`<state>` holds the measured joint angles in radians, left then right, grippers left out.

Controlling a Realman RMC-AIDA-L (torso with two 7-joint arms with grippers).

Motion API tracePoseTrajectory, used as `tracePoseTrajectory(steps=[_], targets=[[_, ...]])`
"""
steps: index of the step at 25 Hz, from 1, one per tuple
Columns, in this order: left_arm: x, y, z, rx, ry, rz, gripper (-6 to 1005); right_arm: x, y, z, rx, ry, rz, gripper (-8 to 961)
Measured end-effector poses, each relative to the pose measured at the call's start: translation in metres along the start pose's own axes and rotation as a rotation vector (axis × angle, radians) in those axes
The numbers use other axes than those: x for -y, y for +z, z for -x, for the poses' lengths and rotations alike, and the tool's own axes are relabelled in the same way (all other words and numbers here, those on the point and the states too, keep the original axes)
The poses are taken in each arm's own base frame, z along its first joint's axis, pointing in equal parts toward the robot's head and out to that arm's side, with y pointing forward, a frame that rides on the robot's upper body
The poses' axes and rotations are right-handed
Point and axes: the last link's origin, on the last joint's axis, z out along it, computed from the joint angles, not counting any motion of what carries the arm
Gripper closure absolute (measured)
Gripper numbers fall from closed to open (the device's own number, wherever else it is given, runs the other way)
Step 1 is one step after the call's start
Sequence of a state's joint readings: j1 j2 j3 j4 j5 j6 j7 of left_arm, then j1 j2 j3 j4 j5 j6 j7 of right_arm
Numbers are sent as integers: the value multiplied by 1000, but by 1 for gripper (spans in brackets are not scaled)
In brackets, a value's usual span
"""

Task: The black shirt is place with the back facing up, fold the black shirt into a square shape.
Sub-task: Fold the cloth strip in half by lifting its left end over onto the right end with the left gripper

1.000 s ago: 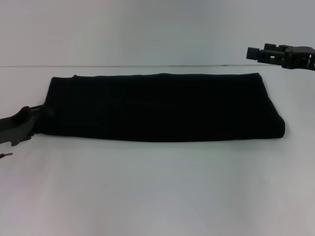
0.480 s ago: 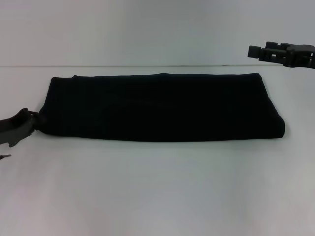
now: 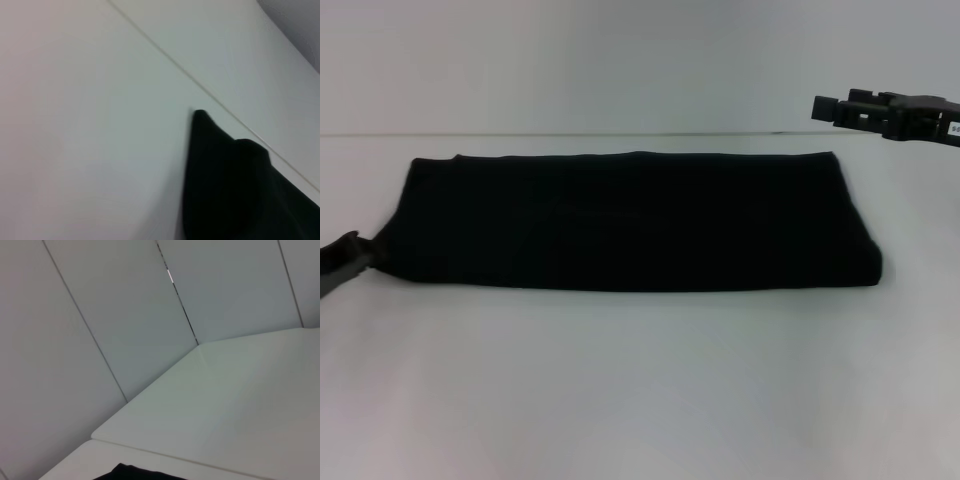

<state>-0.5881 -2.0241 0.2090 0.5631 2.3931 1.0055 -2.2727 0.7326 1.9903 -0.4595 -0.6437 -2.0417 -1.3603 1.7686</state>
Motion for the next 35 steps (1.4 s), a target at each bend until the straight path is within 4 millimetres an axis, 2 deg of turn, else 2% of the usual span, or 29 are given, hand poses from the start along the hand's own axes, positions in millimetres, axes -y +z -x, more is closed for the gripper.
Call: tracePoseTrajectory(steps=[5,11,13,18,23,26,29,32,35], targets=[[14,-22,-9,-28,131,-24,980,-3,9,-4,19,21,-11,59],[46,-62,-22,-86,246,-154,980,-3,17,-6,46,44,-32,59],[54,-70,-23,-84,267,-193,979,-3,19,-6,51,47,-40,59],[62,-79,-26,-86,286,-240,978,-4,22,-5,58,33,-42,59],[56,-78,-29,-81,297,-222,978,-4,21,-6,60,28,-45,59],[39,-74,-34,-71,309,-146,978,-2,20,-7,63,25,-51,58],[8,-66,-40,-56,332,-20,979,-1,18,-8,69,15,-56,58],[-43,-51,-48,-20,382,171,980,0,14,-9,84,7,-60,58],[-107,-28,-43,49,434,368,980,2,8,-12,98,10,-67,58]])
